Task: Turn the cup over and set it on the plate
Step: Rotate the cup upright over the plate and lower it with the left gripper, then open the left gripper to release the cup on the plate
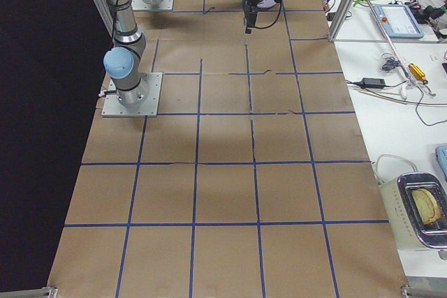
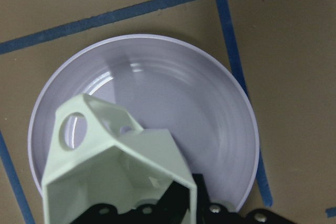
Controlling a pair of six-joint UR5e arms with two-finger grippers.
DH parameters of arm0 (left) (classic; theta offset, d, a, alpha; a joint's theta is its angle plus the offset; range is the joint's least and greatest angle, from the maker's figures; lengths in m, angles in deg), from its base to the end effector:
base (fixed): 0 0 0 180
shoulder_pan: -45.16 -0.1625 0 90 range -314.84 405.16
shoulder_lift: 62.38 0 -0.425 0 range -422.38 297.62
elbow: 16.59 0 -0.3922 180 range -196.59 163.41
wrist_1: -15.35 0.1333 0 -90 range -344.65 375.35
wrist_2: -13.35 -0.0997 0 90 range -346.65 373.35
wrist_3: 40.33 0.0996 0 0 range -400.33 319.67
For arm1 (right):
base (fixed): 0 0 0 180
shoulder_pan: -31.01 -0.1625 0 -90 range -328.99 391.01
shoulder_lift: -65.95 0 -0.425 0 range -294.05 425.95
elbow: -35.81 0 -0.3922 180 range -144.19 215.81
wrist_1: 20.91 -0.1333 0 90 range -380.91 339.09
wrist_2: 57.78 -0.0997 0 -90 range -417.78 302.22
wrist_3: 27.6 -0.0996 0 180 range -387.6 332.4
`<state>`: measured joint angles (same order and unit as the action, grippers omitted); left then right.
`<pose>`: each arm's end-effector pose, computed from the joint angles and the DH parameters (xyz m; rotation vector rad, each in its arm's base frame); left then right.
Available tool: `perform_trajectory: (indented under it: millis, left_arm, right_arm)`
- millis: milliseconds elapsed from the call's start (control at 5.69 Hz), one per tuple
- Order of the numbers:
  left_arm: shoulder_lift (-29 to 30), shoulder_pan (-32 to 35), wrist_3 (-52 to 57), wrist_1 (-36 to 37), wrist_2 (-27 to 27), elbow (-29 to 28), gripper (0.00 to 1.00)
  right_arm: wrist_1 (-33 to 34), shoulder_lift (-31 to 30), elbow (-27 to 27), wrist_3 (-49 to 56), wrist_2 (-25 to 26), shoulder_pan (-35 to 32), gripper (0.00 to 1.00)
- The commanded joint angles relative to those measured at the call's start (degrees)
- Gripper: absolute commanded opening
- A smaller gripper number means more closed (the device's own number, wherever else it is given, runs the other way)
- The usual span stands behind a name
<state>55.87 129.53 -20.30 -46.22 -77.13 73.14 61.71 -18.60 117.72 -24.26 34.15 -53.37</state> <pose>-0.0683 -0.6579 0.2541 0.3925 3.1070 -0.0091 0.0781 -0.5335 0.4962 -0.0597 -3.1111 -0.1325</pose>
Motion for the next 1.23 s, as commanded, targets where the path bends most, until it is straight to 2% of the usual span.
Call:
perform_trajectory:
  millis: [0, 351, 527, 878, 1054]
  left_arm:
    - [-1.8, 0.2, -0.4, -0.9, 0.0, -0.2, 0.95]
    - [-7.0, 0.7, -7.8, -7.9, 0.0, -1.7, 0.98]
    - [-11.0, 0.8, -11.5, -11.6, 2.1, -1.9, 0.98]
    - [-19.3, 0.7, -13.4, -23.5, 3.0, -3.0, 0.98]
    - [-21.6, 1.6, -15.5, -26.0, 3.0, -3.2, 0.98]
  right_arm:
    - [0.0, 0.0, 0.0, 0.0, 0.0, 0.0, 1.00]
    - [0.0, 0.0, 0.0, 0.0, 0.0, 0.0, 1.00]
    - [0.0, 0.0, 0.0, 0.0, 0.0, 0.0, 1.00]
    - [0.0, 0.0, 0.0, 0.0, 0.0, 0.0, 1.00]
    - [0.0, 0.0, 0.0, 0.0, 0.0, 0.0, 1.00]
